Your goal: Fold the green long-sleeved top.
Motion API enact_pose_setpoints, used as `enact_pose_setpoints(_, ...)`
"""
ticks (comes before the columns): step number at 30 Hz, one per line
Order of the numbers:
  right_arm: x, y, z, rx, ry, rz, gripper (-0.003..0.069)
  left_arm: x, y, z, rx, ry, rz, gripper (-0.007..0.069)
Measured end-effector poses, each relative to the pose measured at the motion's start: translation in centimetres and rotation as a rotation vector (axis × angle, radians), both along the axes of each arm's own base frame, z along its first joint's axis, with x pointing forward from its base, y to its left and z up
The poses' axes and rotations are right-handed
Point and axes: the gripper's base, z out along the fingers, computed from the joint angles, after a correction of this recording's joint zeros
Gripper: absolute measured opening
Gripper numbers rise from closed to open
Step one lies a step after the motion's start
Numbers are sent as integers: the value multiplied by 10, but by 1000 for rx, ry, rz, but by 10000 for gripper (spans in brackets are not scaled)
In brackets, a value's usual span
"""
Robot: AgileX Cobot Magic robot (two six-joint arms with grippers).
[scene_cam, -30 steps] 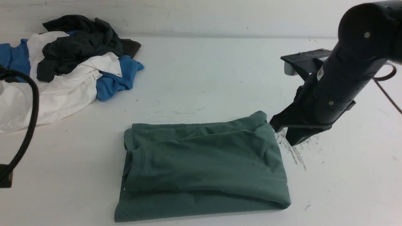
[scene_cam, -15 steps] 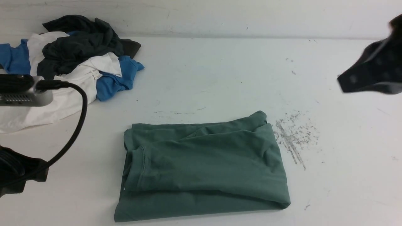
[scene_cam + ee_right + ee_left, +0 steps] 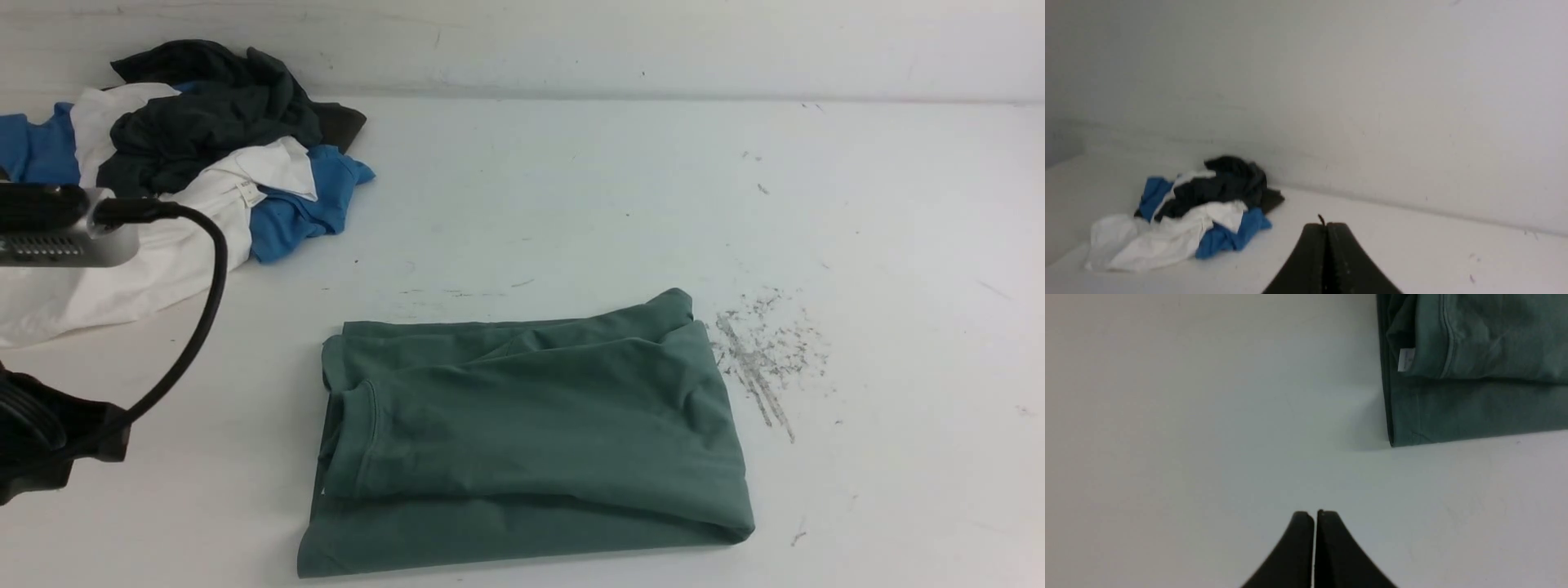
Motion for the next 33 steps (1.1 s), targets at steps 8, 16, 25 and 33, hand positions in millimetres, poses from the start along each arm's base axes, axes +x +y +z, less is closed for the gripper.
enact_pose_setpoints(8, -31, -14, -59, 137, -250, 4, -15, 5, -1, 3, -15, -66, -3, -4)
enact_pose_setpoints(16, -42, -18, -63, 214, -443, 14, -15, 5, -2, 3, -26, -65, -3, -4)
enact_pose_setpoints(25, -42, -18, -62, 218, -452, 14, -15, -36, 7, 4, -58, -187, -12, -4)
enact_pose_setpoints(33, -42, -18, -62, 220, -451, 15, -15, -88, 19, 3, -117, -478, -24, -4)
